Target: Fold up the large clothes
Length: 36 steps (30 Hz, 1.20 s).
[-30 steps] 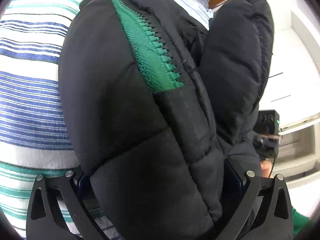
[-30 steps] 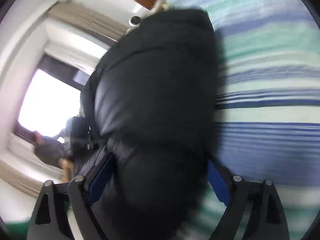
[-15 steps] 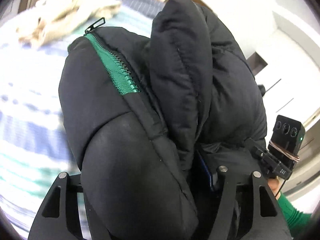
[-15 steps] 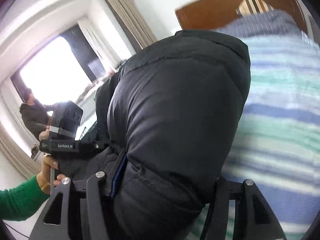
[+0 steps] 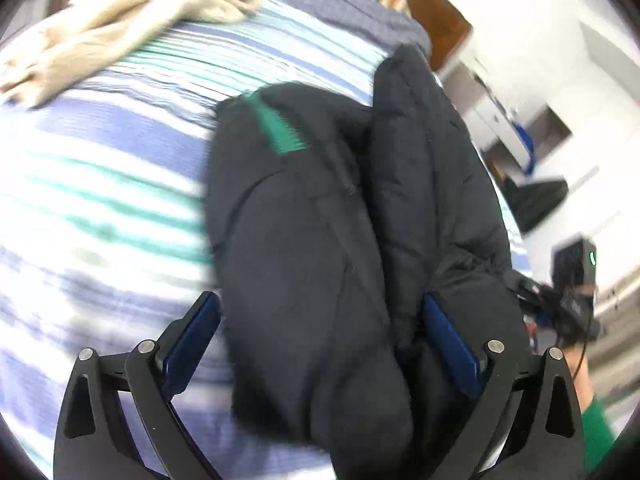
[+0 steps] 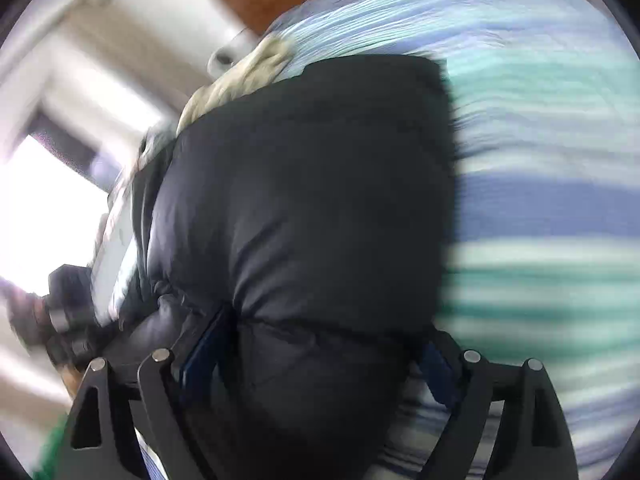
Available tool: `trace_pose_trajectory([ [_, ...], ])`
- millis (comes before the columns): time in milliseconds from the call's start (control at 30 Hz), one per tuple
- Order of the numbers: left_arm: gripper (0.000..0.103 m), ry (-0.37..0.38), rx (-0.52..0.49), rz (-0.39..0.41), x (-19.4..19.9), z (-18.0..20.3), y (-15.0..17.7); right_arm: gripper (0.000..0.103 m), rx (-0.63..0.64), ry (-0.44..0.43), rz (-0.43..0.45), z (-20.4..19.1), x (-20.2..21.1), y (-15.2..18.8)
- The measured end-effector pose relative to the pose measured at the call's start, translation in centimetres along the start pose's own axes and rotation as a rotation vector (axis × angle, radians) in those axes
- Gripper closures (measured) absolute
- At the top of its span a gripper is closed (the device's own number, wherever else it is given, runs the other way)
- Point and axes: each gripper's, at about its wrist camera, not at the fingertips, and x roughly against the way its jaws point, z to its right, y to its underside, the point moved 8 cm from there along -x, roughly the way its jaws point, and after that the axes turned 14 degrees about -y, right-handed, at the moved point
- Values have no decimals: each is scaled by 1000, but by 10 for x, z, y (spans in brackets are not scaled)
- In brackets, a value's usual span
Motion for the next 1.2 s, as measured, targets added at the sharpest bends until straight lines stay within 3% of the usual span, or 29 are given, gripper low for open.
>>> trace_pose_trajectory([
  [100, 3, -106, -62, 140, 50, 0, 11, 10, 135, 118, 131, -18, 56, 17],
  [267, 0, -413, -182, 427, 136, 14, 41, 9, 330, 438, 213, -55, 109, 28],
  [333, 0, -434, -187, 478, 148, -2, 49, 9, 380, 522, 247, -59, 130, 38],
  [467, 0, -407, -140, 456, 168, 9, 77, 9, 436, 639, 318, -76, 165, 46],
  [600, 0, -417, -118, 456, 170, 17, 95, 9, 483, 695, 337, -95, 191, 60],
  [700, 0, -423, -118, 472, 183, 28, 110, 9, 514, 702, 356, -113, 210, 72],
  [833, 0, -487, -140, 530, 210, 44, 124, 9, 506, 678, 418, -133, 231, 82],
  [1000, 0, -445, -113, 497, 220, 55, 133, 9, 424, 623, 309, -131, 226, 96],
  [1200, 0, -474, -124, 436, 224, 61, 145, 9, 462, 614, 291, -142, 230, 118],
])
